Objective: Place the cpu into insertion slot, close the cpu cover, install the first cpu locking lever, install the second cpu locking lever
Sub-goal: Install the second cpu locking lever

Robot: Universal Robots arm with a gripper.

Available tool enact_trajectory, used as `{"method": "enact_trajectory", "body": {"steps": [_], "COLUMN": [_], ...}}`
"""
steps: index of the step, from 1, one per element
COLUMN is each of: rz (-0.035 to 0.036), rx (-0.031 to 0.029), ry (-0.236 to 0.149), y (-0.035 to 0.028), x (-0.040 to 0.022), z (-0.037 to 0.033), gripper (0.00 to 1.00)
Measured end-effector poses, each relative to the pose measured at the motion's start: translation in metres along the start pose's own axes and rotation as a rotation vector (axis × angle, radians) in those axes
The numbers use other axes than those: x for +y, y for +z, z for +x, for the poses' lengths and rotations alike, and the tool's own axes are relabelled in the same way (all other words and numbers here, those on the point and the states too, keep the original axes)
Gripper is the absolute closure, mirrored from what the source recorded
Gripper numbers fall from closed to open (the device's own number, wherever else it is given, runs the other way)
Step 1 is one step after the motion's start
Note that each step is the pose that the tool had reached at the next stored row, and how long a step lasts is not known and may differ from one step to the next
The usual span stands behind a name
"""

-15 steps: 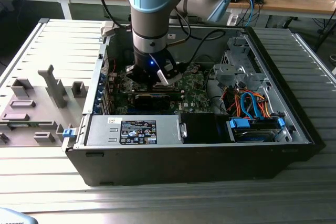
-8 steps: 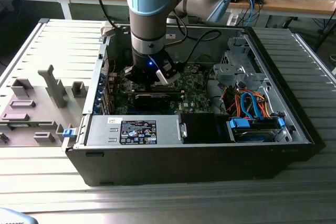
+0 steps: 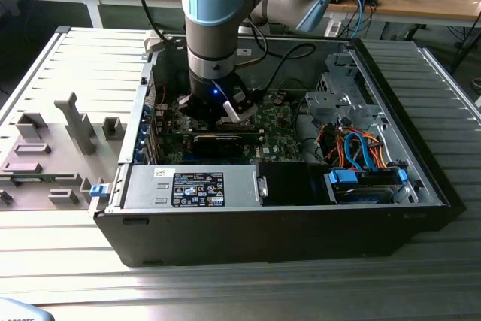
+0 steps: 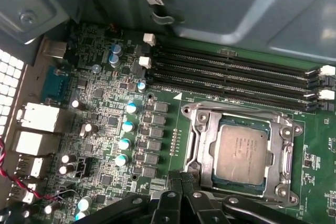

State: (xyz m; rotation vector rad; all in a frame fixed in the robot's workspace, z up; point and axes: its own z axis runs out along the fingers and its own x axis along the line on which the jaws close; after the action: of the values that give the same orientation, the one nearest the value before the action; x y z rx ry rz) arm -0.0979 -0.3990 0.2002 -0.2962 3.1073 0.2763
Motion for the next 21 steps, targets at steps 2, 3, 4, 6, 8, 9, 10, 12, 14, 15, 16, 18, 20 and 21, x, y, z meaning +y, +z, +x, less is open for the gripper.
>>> {"method": "enact_trajectory", "body": {"steps": [2,3,4,6,8,9,10,12,14,15,16,18,20,21], "rz": [-0.0005,0.0001,0.0005,0.0003,-0.001,-0.002,-0.0033,-0.0059,-0.008,-0.0084,-0.008,-0.003,0.0007,0.0019], "rx": [0.0,0.0006,0.0009,0.001,0.008,0.0133,0.0203,0.033,0.0442,0.0459,0.0469,0.0497,0.0546,0.0573], "ry": [-0.004,-0.004,-0.004,-0.004,-0.003,-0.002,-0.001,0.002,0.004,0.004,0.004,0.005,0.006,0.006], "y": [-0.0024,-0.0062,-0.0094,-0.0153,-0.016,-0.016,-0.016,-0.0161,-0.016,-0.0159,-0.0157,-0.0156,-0.015,-0.0147], "x": [0.0006,0.0011,0.0016,0.0025,0.0013,0.0004,-0.0006,-0.0022,-0.0031,-0.0028,-0.0023,-0.0004,0.0019,0.0033], "z": [-0.0002,-0.0002,-0.0002,-0.0012,-0.0084,-0.0129,-0.0185,-0.0285,-0.0377,-0.0396,-0.0411,-0.0454,-0.051,-0.0534], "gripper": [0.89,0.89,0.89,0.89,0.89,0.89,0.89,0.89,0.89,0.89,0.89,0.89,0.89,0.89]}}
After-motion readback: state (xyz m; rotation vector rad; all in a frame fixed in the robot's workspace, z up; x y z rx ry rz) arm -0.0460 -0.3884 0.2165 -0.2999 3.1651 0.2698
